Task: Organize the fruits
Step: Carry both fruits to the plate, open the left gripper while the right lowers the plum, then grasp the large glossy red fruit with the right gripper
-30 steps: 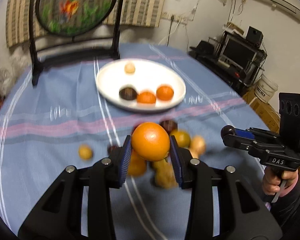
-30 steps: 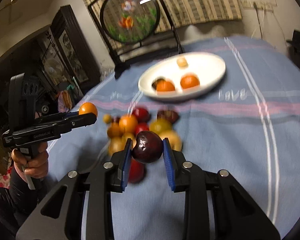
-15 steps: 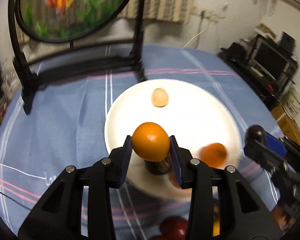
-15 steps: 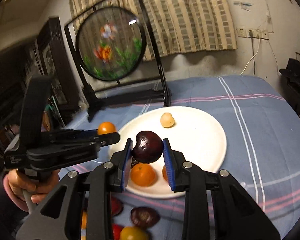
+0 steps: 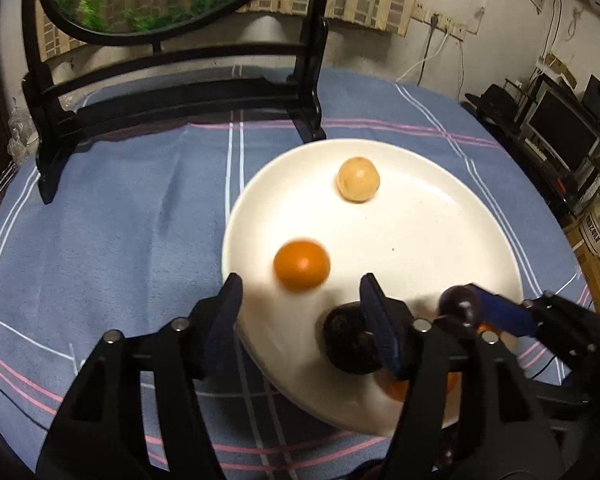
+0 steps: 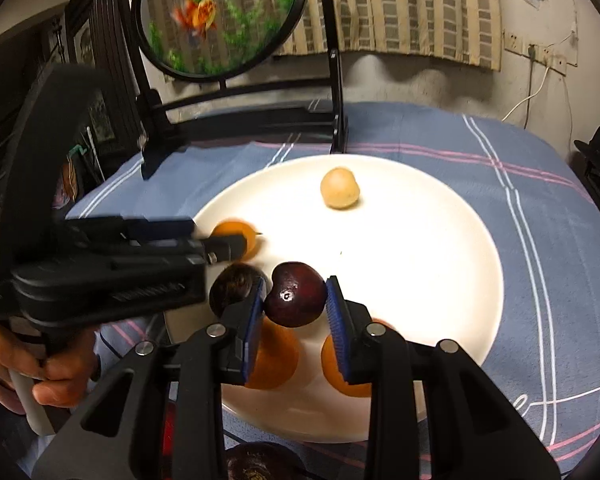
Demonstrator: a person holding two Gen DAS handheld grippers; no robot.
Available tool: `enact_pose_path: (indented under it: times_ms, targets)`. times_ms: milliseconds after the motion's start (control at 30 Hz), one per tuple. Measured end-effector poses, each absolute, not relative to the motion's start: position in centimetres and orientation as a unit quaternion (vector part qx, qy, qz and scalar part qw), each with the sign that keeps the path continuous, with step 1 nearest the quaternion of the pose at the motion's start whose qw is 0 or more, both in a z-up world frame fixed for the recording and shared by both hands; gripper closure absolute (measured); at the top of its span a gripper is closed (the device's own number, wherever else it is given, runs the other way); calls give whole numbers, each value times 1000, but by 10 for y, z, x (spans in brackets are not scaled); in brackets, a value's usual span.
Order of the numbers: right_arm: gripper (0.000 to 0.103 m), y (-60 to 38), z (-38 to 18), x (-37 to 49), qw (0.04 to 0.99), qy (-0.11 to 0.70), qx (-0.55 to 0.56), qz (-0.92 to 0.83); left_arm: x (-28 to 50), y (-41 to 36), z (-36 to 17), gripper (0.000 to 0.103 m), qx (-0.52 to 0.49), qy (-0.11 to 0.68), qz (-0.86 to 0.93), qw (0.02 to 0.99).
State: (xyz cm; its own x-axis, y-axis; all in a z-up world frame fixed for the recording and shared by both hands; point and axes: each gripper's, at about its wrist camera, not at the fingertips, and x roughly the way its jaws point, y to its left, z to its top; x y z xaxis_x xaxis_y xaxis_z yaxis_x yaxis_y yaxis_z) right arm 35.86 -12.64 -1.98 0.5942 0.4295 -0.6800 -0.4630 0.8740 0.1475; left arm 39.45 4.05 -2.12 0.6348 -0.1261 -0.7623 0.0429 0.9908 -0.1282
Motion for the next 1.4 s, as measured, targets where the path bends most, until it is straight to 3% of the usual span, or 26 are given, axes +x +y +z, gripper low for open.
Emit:
enact_pose_path:
  times_ms: [33,67,100,133,233,433,733,800,1400]
  targets:
    - [64,-127,-20,358,893,375,-20,250,390,41,-17,39,-50,422,-49,904]
    - [57,-129,-18,356,894,373,-17,248,386,41,-13,31,-50,418,-50,906]
    - [42,-131,-16,354,898,367,-13,243,381,42,-9,27,-49,412,-48,909]
    - [41,-134,-12,350,904,354,-9,239,374,42,-3,25,-47,402,-43,913]
    - [41,-138,-1,339,909,343,-8,236,350,44,10,24,-46,390,-41,919]
    - [41,-160,13,292,909,329,8,257,274,53,36,6,-58,351,-43,934]
    - [41,-186,-6,218,889,351,19,293,180,71,-10,3,-94,334,-13,938]
    - [41,-183,-7,199,894,350,-9,278,173,74,-21,3,-85,360,16,929]
    - [42,-165,-36,160,841,415,-37,345,165,80,-19,3,-88,344,41,934]
